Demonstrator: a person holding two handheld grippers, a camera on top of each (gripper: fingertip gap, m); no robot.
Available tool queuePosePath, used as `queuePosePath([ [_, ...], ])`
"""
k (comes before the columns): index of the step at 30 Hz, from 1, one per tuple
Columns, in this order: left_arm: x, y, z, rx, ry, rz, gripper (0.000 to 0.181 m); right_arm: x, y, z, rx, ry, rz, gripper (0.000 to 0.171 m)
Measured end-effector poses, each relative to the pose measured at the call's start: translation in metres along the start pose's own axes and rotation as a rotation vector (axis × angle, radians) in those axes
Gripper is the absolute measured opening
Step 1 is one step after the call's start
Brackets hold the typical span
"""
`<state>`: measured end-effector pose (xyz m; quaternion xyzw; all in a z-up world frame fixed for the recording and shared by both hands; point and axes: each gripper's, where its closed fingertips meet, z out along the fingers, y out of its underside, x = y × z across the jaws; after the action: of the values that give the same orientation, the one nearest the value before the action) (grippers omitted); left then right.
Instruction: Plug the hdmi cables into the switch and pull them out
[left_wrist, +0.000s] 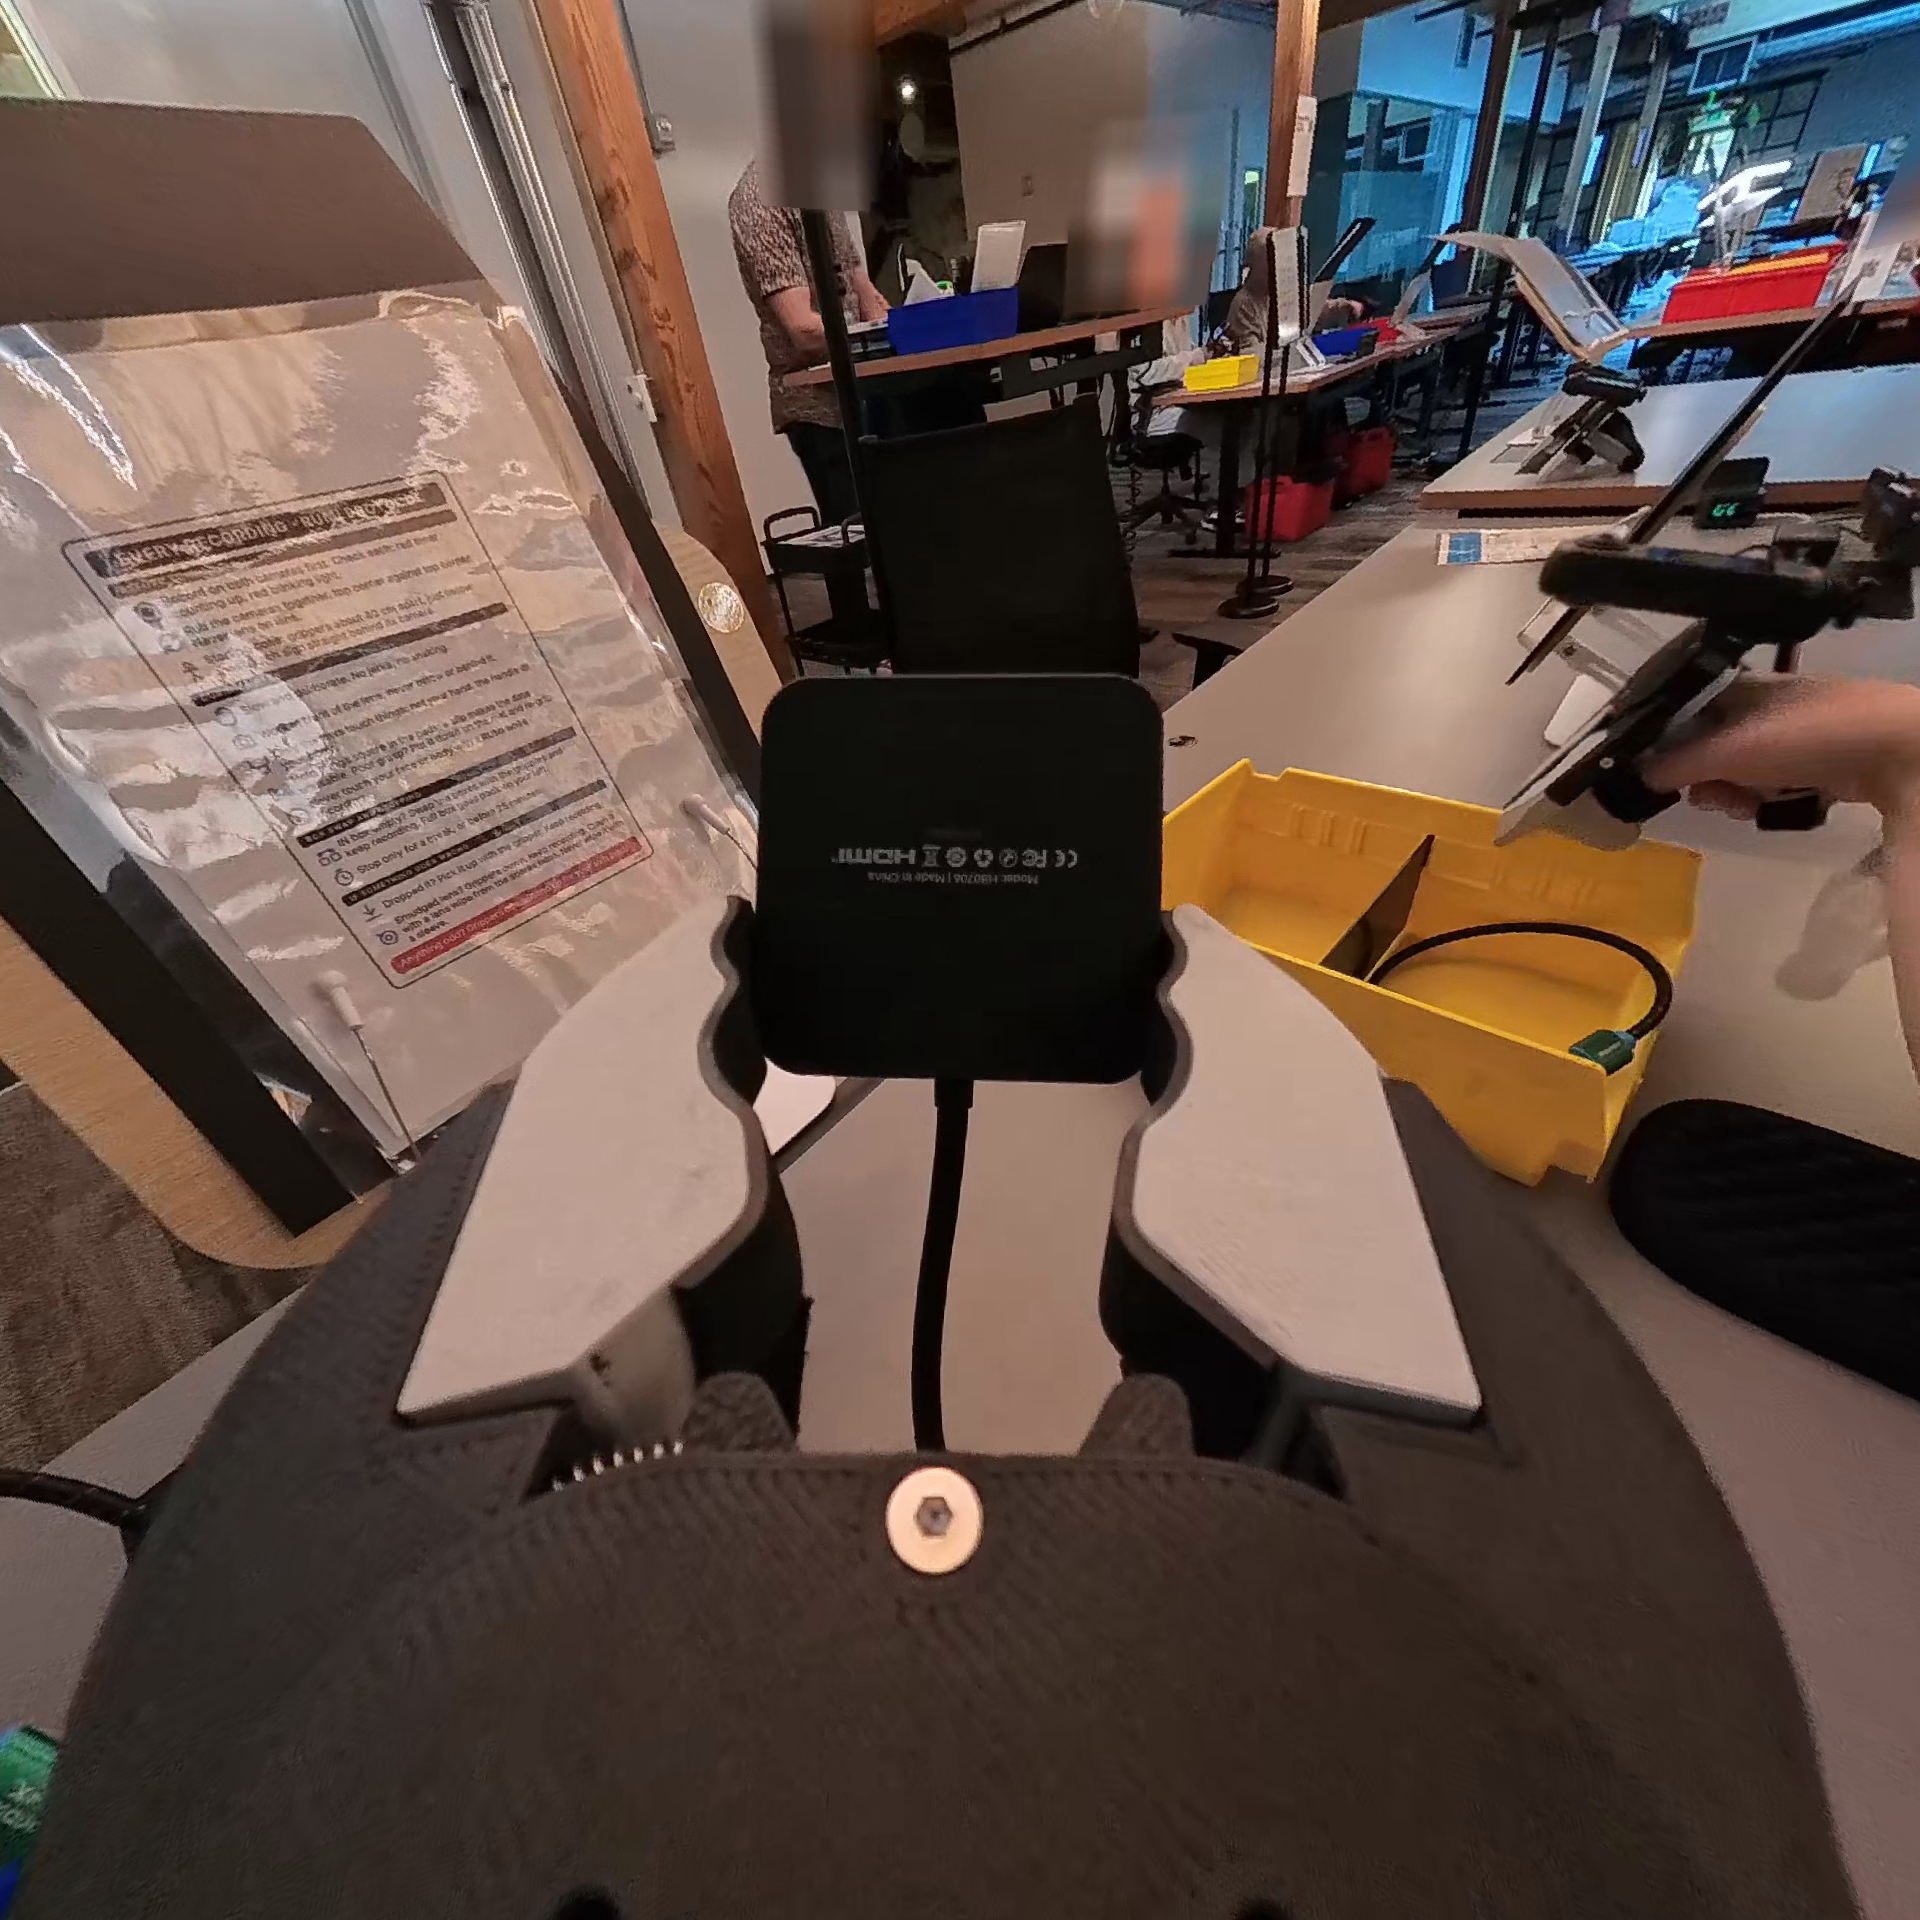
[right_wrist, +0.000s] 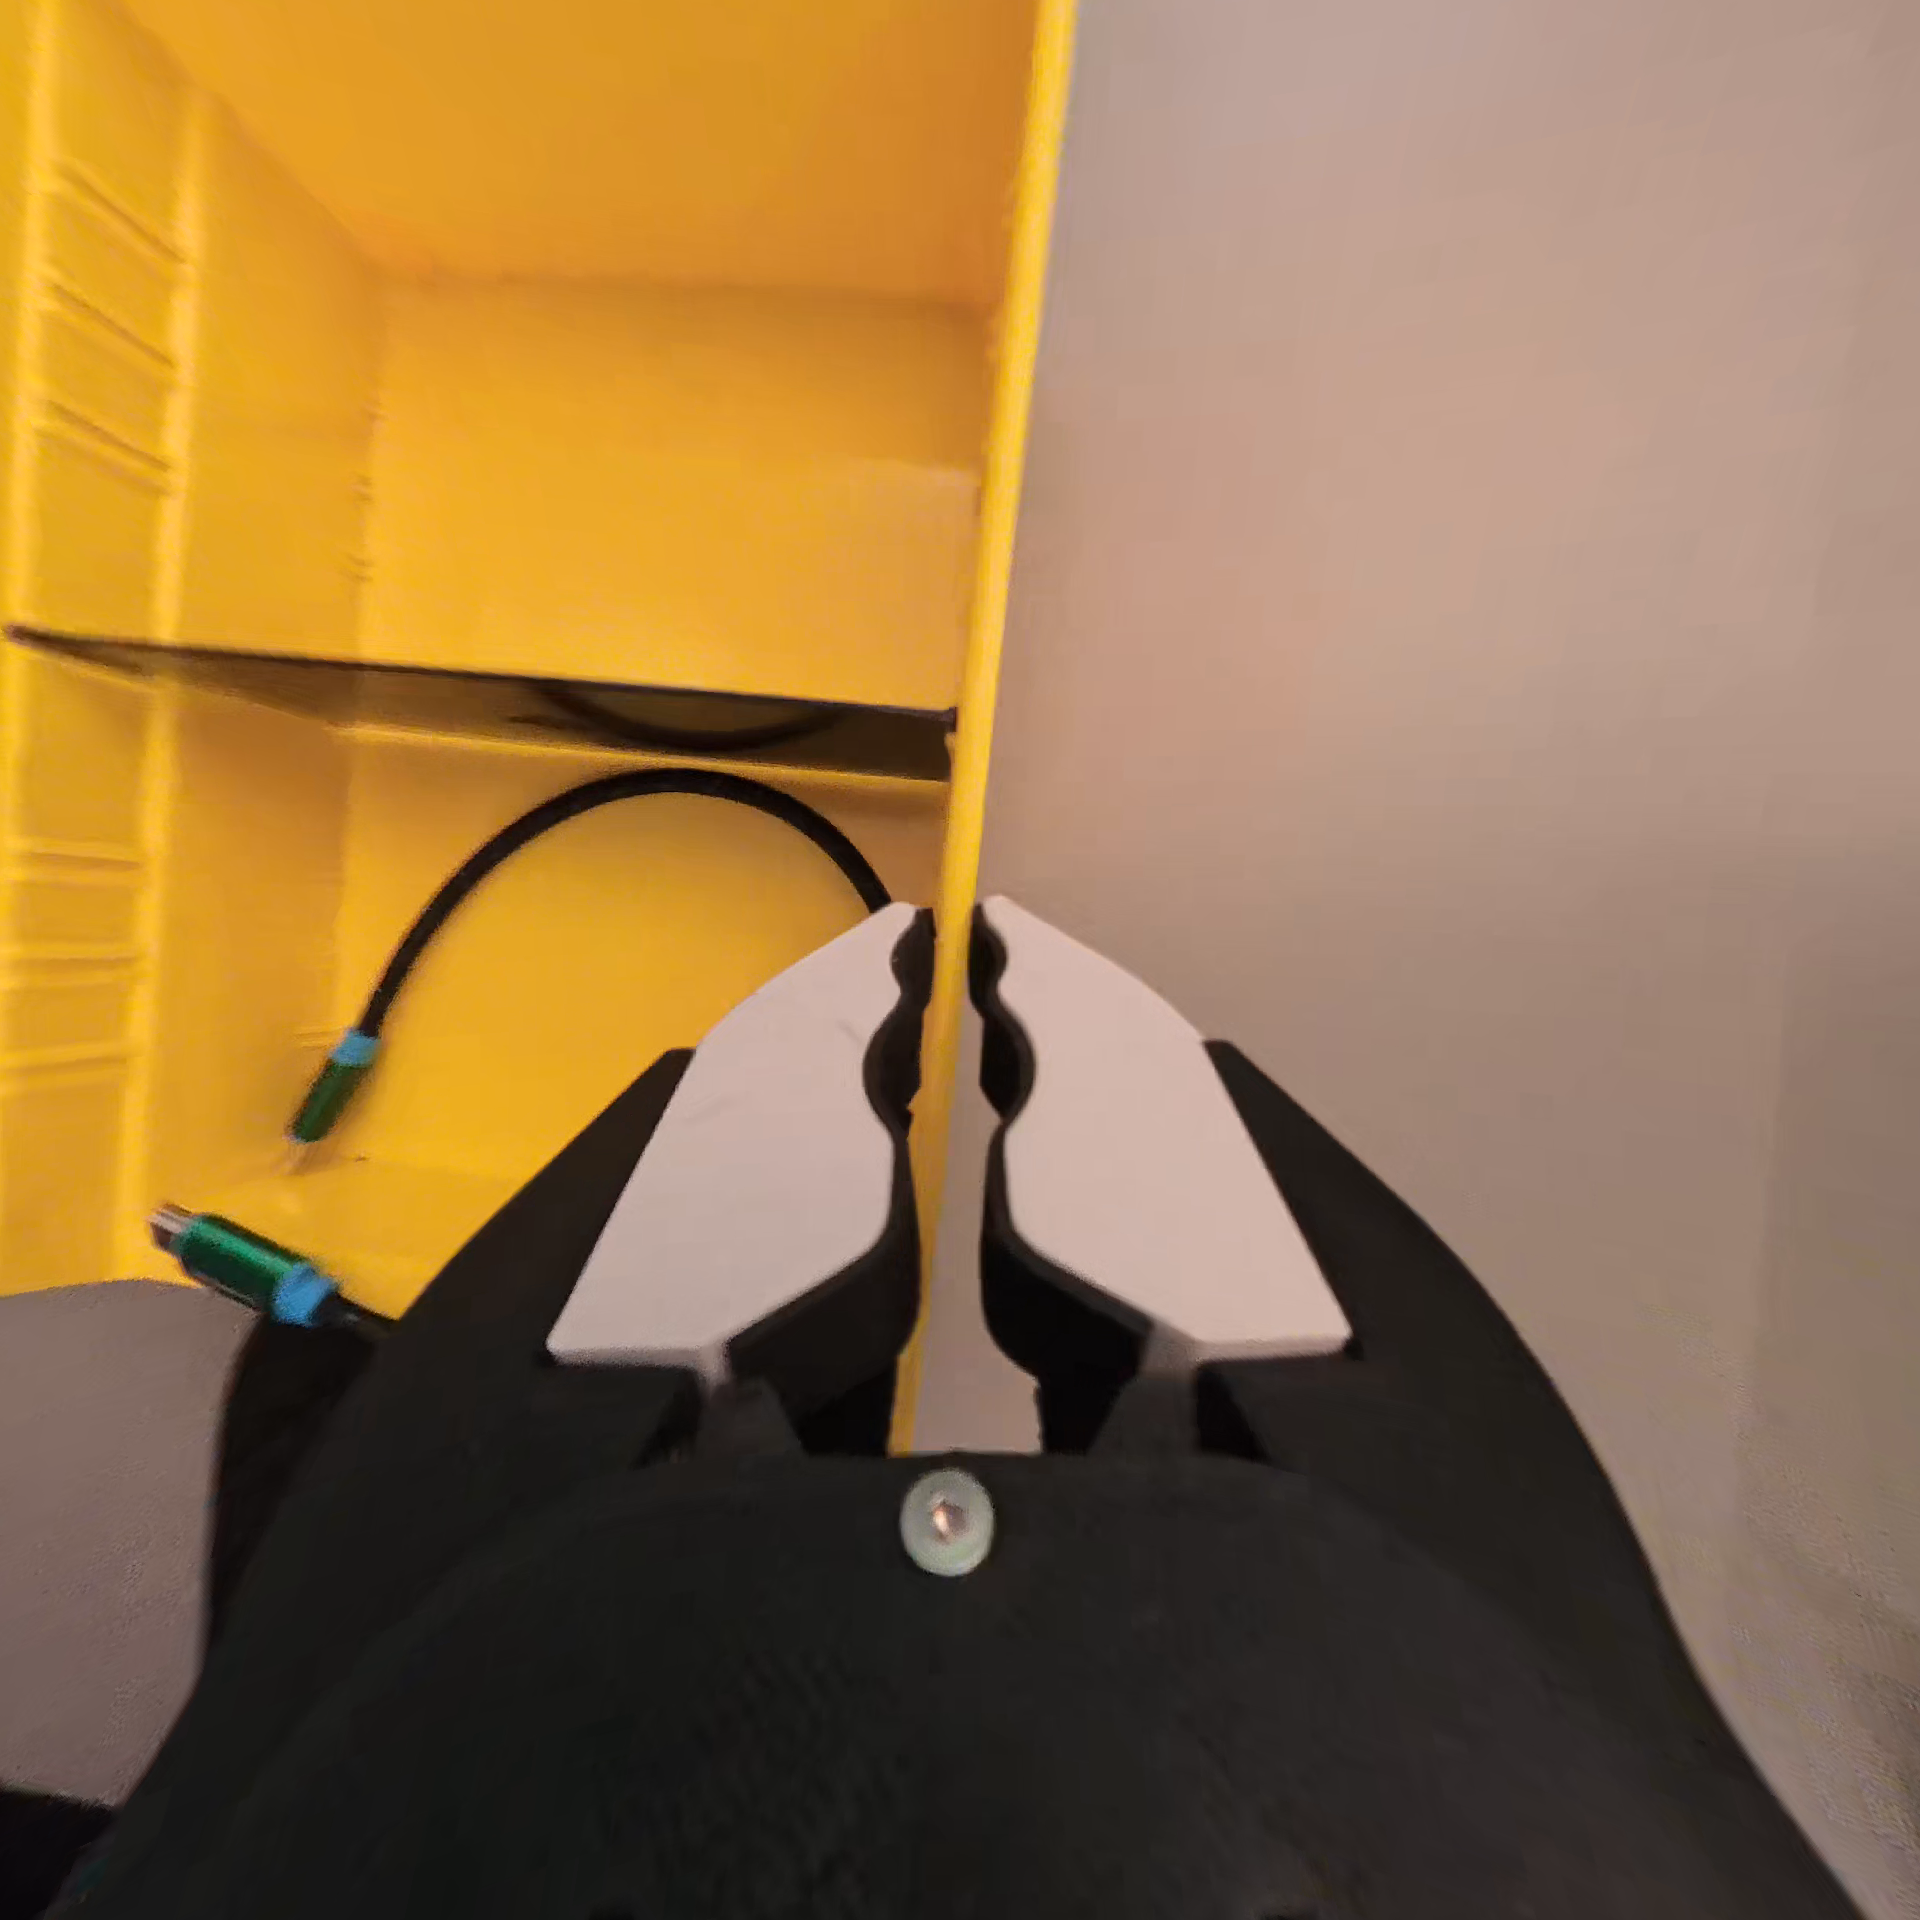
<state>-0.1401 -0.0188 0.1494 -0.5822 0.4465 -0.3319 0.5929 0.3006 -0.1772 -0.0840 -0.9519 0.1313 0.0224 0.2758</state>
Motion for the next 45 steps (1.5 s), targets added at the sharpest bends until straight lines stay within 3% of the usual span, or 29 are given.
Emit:
queuePosePath([
  [3, 0.000, 0.002, 0.001, -0.008, 0.003, -0.001, 0.072, 0.006, -0.007, 0.003, 0.043, -0.046, 0.181, 0.005],
  [9, 0.001, 0.002, 0.001, -0.012, 0.004, 0.004, 0.072, 0.028, -0.014, 0.003, 0.131, -0.015, 0.309, 0.006],
  [19, 0.005, 0.010, 0.009, -0.044, 0.019, 0.010, 0.071, 0.037, -0.022, 0.003, 0.182, 0.052, 0.190, 0.007],
  [23, 0.010, 0.014, 0.014, -0.067, 0.025, 0.048, 0.071, 0.036, -0.047, -0.042, 0.288, 0.234, 0.133, 0.016],
  [25, 0.010, 0.016, 0.016, -0.074, -0.005, 0.114, 0.071, 0.008, -0.080, -0.082, 0.469, 0.258, 0.054, 0.027],
  [28, 0.012, 0.017, 0.020, -0.093, -0.072, 0.245, 0.071, -0.087, -0.133, -0.150, 0.860, 0.136, -0.195, 0.043],
  [29, 0.016, 0.019, 0.022, -0.106, -0.073, 0.278, 0.071, -0.134, -0.142, -0.173, 1.003, 0.067, -0.356, 0.049],
  [31, 0.027, 0.027, 0.027, -0.152, -0.018, 0.266, 0.071, -0.233, -0.130, -0.200, 1.226, -0.010, -0.777, 0.047],
  [33, 0.044, 0.036, 0.031, -0.194, 0.096, 0.211, 0.072, -0.307, -0.101, -0.194, 1.356, 0.119, -1.227, 0.044],
  [35, 0.052, 0.046, 0.033, -0.242, 0.161, 0.187, 0.071, -0.354, -0.081, -0.171, 1.386, 0.262, -1.517, 0.039],
  [38, 0.057, 0.063, 0.033, -0.338, 0.204, 0.205, 0.071, -0.398, -0.065, -0.142, 1.344, 0.166, -1.621, 0.045],
  [43, 0.070, 0.086, 0.036, -0.455, 0.284, 0.197, 0.071, -0.419, -0.056, -0.109, 1.292, 0.226, -1.759, 0.041],
  [45, 0.078, 0.088, 0.037, -0.452, 0.330, 0.177, 0.071, -0.419, -0.054, -0.096, 1.246, 0.238, -1.814, 0.026],
])
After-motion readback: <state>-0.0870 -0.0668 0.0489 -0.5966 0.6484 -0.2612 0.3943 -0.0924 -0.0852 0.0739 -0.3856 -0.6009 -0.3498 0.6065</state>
